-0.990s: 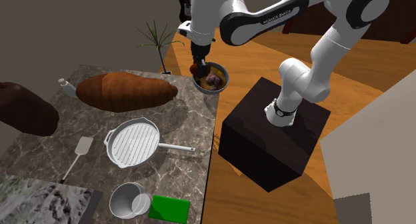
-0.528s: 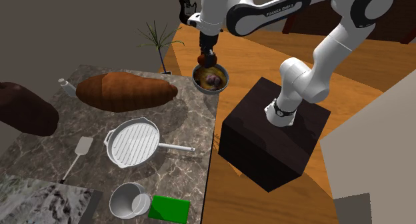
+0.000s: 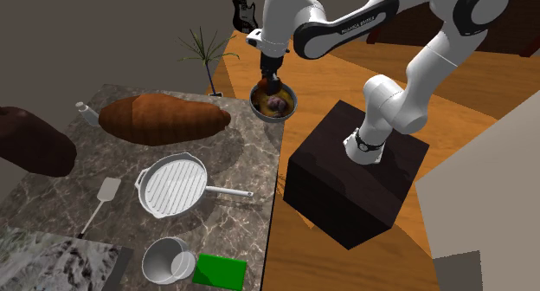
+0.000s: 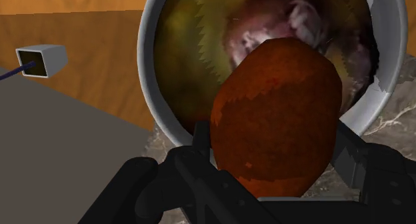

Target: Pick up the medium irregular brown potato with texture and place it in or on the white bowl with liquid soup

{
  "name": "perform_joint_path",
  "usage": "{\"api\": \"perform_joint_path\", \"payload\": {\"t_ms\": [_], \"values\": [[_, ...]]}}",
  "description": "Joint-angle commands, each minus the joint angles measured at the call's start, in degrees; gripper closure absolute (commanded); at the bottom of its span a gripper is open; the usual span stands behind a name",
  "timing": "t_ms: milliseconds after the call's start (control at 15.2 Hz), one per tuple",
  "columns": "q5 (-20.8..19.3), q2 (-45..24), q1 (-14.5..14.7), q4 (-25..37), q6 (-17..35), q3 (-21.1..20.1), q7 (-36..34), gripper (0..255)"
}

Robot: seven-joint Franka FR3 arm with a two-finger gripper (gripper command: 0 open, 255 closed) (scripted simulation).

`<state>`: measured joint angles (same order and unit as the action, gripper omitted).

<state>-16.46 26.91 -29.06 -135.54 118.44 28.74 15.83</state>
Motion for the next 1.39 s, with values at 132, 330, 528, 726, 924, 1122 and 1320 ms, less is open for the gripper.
{"api": "perform_joint_path", "payload": {"t_ms": [132, 330, 528, 726, 924, 1122, 1320], "values": [[-0.23, -0.98, -0.02, -2.33, 3.32, 0.69, -0.13, 255], [-0.32, -1.33, -0.03, -3.11, 4.45, 0.94, -0.15, 255], [-0.32, -1.33, -0.03, -3.11, 4.45, 0.94, -0.15, 255], [-0.32, -1.33, -0.03, -3.11, 4.45, 0.94, -0.15, 255], [-0.32, -1.33, -0.03, -3.11, 4.45, 0.94, -0.15, 0], [-0.32, -1.33, -0.03, -3.11, 4.45, 0.94, -0.15, 0], [-0.09, 1.26, -0.11, 0.57, -1.85, -0.76, -0.38, 0]]}}
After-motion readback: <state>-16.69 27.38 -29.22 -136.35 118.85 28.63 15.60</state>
